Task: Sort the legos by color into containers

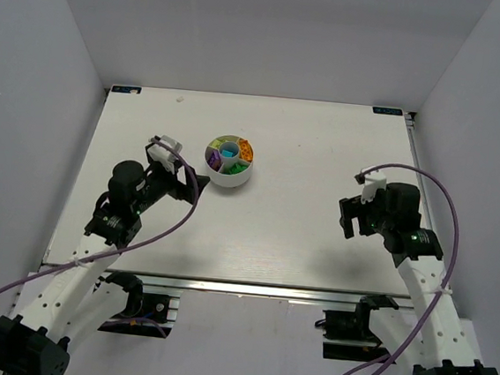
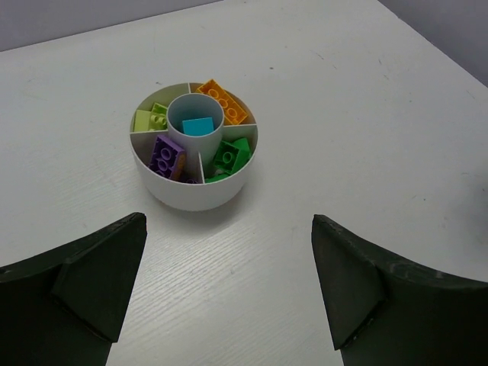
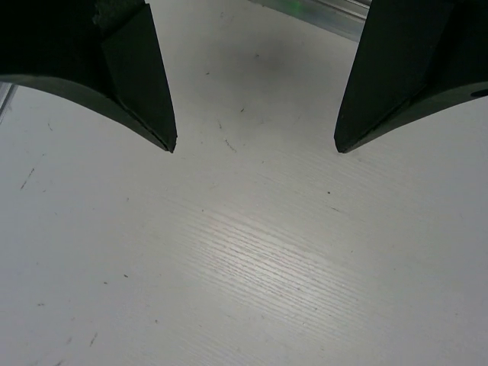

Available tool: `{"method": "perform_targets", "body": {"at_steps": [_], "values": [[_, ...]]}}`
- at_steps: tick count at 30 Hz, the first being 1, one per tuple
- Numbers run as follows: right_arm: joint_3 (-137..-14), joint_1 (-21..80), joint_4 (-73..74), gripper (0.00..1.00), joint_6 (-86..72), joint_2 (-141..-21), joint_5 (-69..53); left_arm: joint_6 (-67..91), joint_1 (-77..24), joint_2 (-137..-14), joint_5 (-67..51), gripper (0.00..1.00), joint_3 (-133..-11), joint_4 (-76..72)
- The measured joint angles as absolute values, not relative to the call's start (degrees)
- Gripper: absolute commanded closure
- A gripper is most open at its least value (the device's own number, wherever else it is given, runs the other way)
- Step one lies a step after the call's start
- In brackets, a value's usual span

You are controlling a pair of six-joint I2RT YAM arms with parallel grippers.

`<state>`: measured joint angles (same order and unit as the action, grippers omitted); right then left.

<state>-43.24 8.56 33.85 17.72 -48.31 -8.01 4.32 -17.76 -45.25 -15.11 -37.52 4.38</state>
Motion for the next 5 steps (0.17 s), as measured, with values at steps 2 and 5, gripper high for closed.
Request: {"method": "perform_targets", "body": {"at_steps": [2,5], "values": [[-42.4,8.0,33.0,0.11,15.6,-46.8,-7.2,3.8,-18.6,-44.2,-15.4,0.02,-36.9,4.1],[-41.7,7.1,30.5,0.1,13.6,-45.5,-6.8,3.1,-19.3,-43.2,-15.7,0.02,-35.9,4.0]]}}
